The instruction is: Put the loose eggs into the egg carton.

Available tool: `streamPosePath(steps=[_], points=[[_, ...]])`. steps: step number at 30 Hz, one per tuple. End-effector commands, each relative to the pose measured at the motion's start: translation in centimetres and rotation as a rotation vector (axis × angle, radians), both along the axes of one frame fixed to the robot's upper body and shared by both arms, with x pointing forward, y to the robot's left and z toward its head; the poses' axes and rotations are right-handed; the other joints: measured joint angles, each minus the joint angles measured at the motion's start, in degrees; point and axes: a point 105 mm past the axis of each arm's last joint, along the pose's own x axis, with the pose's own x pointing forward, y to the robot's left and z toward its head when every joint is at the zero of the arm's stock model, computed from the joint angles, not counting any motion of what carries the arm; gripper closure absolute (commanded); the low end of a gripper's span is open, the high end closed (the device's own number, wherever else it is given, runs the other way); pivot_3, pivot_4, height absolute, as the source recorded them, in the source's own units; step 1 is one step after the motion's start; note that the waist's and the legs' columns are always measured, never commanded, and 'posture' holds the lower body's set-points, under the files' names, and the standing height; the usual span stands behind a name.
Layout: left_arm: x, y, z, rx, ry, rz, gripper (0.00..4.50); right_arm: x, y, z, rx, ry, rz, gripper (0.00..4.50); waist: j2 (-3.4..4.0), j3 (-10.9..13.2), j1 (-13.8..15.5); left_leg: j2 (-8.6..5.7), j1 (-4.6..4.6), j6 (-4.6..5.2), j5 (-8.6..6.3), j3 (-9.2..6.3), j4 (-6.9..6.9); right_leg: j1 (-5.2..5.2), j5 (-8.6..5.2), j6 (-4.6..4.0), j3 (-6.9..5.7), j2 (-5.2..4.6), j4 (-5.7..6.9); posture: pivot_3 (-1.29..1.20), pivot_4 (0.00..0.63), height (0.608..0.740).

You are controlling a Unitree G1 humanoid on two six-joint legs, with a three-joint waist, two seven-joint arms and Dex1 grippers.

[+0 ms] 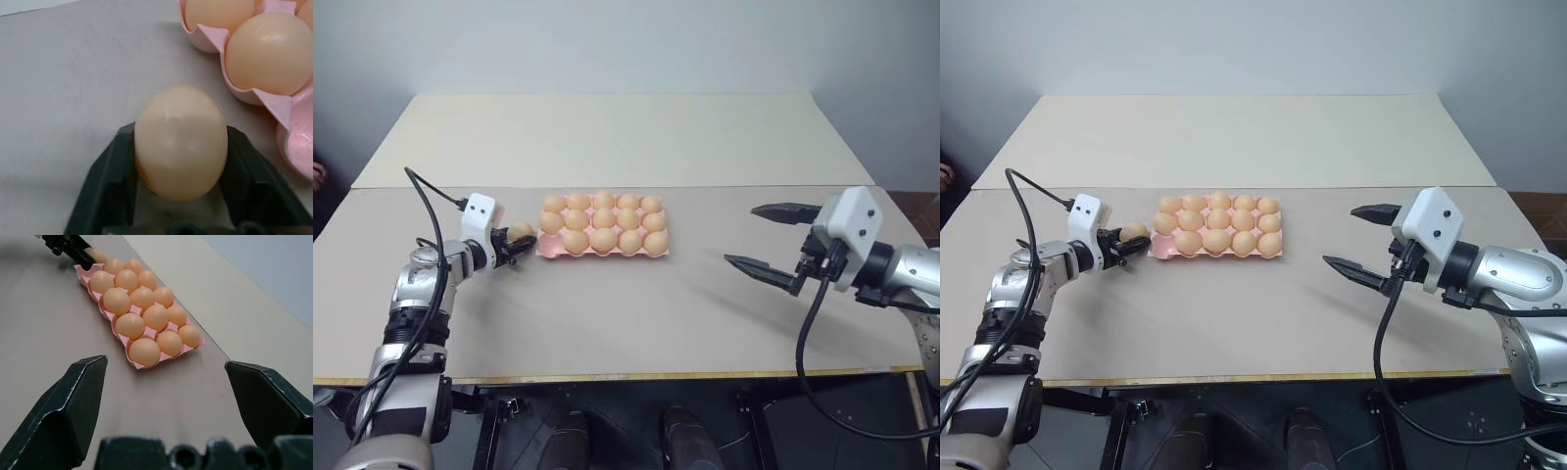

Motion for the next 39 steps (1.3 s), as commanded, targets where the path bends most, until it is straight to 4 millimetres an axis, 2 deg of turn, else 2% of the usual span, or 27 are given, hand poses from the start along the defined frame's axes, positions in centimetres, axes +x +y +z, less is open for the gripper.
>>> streamPosePath(steps=[1,4,6,10,11,14,18,22,26,30,34,37,39], points=[[-0.6,0.9,2.1,0.012,-0.074,0.004,2.42,-0.3,-0.2,1.2,0.006,-0.05,-0.009,0.0,0.0,0.0,-0.21,0.0,0.0,0.0,0.0,0.0,0.0,0.0,0.0,0.0,0.0,0.0,0.0,0.0,0.15,0.74],[-1.5,1.6,3.8,0.022,-0.133,-0.013,2.42,-0.3,-0.5,1.2,0.012,-0.048,-0.019,0.0,0.0,0.0,-0.31,0.02,-0.02,0.0,0.0,-0.01,0.0,-0.04,0.0,0.0,0.0,0.01,0.02,0.0,0.15,0.74],[-2.3,1.4,5.8,0.014,-0.183,-0.057,2.42,-0.4,-0.4,0.9,0.011,-0.042,-0.019,0.0,0.0,0.0,-0.3,0.03,-0.03,0.0,0.0,-0.01,0.0,-0.05,0.0,0.0,0.0,0.02,0.02,0.0,0.15,0.74],[-3.9,-0.8,8.2,0.005,-0.238,-0.236,2.42,-0.3,0.1,0.6,0.015,-0.04,-0.009,0.0,0.02,-0.01,-0.14,0.02,-0.02,0.0,0.0,-0.02,0.0,-0.01,0.0,0.0,-0.01,0.0,0.0,0.0,0.15,0.74],[-4.2,-1.5,8.4,0.009,-0.24,-0.279,2.42,-0.3,0.1,0.6,0.018,-0.041,-0.009,0.0,0.04,-0.02,-0.01,0.0,0.0,0.0,0.0,-0.03,0.0,0.03,0.0,0.0,-0.01,-0.02,-0.02,0.0,0.15,0.74],[-4.2,-4.5,6.9,0.048,-0.189,-0.42,2.42,-0.2,0.3,0.4,0.021,-0.046,-0.016,0.0,0.03,-0.04,0.01,0.01,0.03,0.0,0.0,-0.02,0.01,0.06,0.0,0.0,-0.01,0.01,-0.02,0.0,0.15,0.74],[-3.4,-5.3,5.5,0.11,-0.15,-0.457,2.42,-0.4,0.1,0.6,0.027,-0.051,-0.031,0.0,0.02,-0.04,0.03,-0.01,-0.04,0.0,0.0,-0.02,0.06,0.04,0.0,0.0,-0.03,0.0,-0.03,0.0,0.15,0.74],[-3.3,-6.0,5.2,0.116,-0.127,-0.507,1.43,-0.8,-0.2,0.5,0.022,-0.048,-0.053,0.0,0.02,-0.04,-0.36,0.04,-0.05,0.04,-0.02,-0.03,0.05,-0.01,0.0,0.0,-0.02,0.06,-0.01,0.0,0.15,0.74],[-2.7,-5.3,5.7,0.125,-0.139,-0.473,0.1,-1.0,-0.4,0.6,0.026,-0.053,-0.068,0.0,0.02,-0.04,-0.36,0.03,-0.01,0.04,-0.02,-0.03,0.1,0.04,0.0,0.0,-0.02,0.05,0.01,0.0,0.15,0.74],[-2.8,-4.2,7.2,0.117,-0.187,-0.441,0.04,-1.0,-0.4,0.8,0.03,-0.057,-0.075,0.0,0.02,-0.04,-0.37,0.04,-0.04,0.04,-0.02,-0.03,0.1,0.02,0.0,0.0,-0.02,0.06,0.0,0.0,0.15,0.74],[-3.4,-2.5,10.1,0.052,-0.271,-0.388,0.04,-1.0,-0.4,0.9,0.031,-0.059,-0.071,0.0,0.02,-0.04,-0.4,0.04,-0.05,0.05,-0.03,-0.03,0.1,0.0,0.0,0.0,-0.02,0.05,0.01,0.0,0.15,0.74],[-4.7,0.1,11.7,0.048,-0.284,-0.33,0.04,-0.9,-0.6,1.0,0.028,-0.057,-0.064,0.0,0.02,-0.04,-0.53,0.05,-0.04,0.05,-0.03,-0.03,0.1,0.0,0.0,0.0,-0.02,0.06,0.01,0.0,0.15,0.74],[-6.3,2.0,12.0,0.101,-0.296,-0.315,0.04,-0.7,-0.8,1.1,0.024,-0.056,-0.06,0.0,0.04,-0.05,-0.82,0.05,-0.03,0.05,-0.03,-0.03,0.06,-0.01,0.0,0.0,-0.01,0.06,-0.02,0.0,0.15,0.74]])
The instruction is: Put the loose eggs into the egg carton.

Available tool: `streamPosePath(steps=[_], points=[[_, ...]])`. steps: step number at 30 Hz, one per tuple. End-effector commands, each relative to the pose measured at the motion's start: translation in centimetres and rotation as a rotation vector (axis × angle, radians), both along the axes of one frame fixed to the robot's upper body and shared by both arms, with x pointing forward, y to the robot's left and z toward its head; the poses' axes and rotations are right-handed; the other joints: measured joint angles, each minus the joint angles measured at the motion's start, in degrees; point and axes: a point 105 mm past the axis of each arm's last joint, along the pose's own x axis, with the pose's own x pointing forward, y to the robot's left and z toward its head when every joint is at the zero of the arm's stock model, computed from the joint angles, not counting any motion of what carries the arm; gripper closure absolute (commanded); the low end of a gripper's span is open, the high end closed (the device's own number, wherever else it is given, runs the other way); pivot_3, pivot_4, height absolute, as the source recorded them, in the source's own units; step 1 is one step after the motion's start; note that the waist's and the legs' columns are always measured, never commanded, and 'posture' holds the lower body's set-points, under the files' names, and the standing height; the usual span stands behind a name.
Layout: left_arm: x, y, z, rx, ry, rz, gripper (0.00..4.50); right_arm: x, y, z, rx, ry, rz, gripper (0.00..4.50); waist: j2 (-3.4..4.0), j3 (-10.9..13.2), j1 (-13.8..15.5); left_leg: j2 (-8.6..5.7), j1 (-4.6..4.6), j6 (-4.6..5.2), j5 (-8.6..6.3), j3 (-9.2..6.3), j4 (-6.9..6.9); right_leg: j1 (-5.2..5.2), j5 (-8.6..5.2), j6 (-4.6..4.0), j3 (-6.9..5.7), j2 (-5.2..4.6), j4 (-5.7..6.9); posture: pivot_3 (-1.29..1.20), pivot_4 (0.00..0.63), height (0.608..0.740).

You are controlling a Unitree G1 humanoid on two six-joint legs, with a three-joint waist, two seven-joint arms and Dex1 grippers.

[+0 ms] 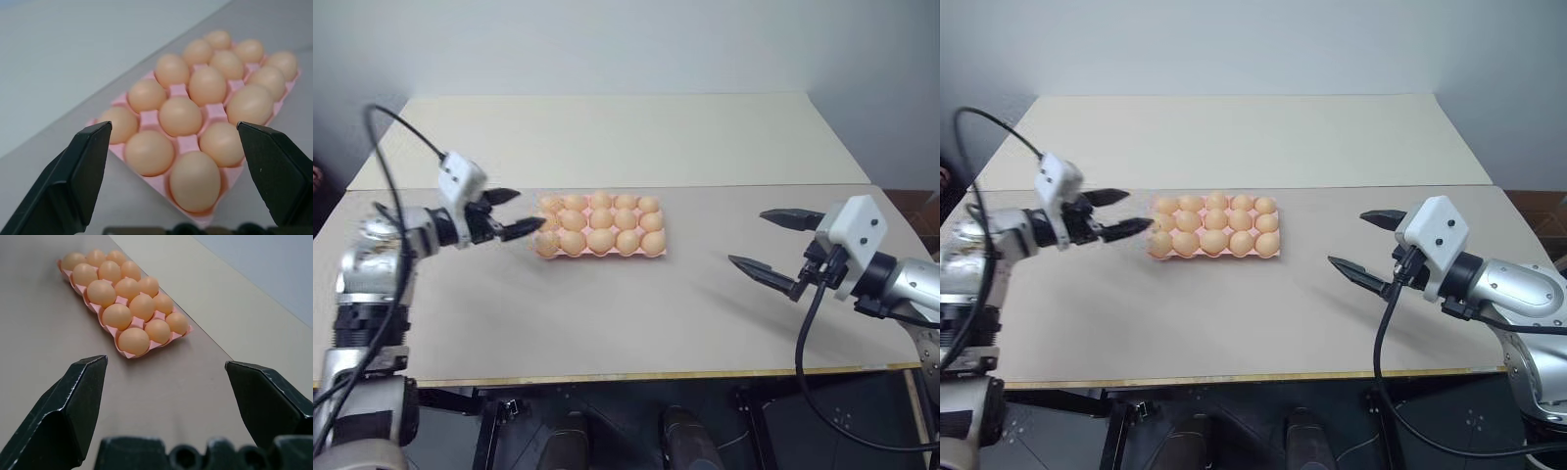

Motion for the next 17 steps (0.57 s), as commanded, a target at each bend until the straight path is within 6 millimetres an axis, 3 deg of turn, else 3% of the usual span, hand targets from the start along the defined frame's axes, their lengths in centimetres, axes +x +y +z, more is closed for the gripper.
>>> streamPosePath(steps=[1,4,8,17], points=[[-2.8,2.6,1.8,0.05,-0.078,0.014,0.04,-0.2,-0.4,1.6,-0.008,-0.055,0.015,0.0,0.02,-0.01,-0.23,0.0,0.03,0.0,0.0,0.0,-0.04,0.01,0.0,0.0,0.02,0.0,0.0,0.0,0.15,0.74],[-5.6,3.5,1.0,0.062,-0.023,-0.01,0.04,0.1,-0.3,1.4,-0.006,-0.042,0.038,0.0,0.03,-0.01,-0.16,0.02,0.1,0.0,0.0,0.02,-0.13,0.03,0.0,0.0,0.03,-0.01,-0.03,0.0,0.15,0.74],[-8.9,2.2,0.2,-0.007,0.055,-0.093,0.04,0.5,0.0,1.2,0.0,-0.033,0.065,0.0,0.02,-0.01,0.48,0.04,0.09,-0.01,0.01,0.01,-0.09,0.07,0.0,0.0,-0.01,-0.01,-0.03,0.0,0.15,0.74],[-11.2,0.9,-0.7,-0.033,0.079,-0.052,0.04,0.7,0.5,0.6,0.019,-0.008,0.098,0.0,0.02,-0.01,0.58,0.03,0.12,-0.01,0.0,0.02,-0.1,0.09,0.0,0.0,0.0,-0.03,-0.06,0.0,0.15,0.74]])
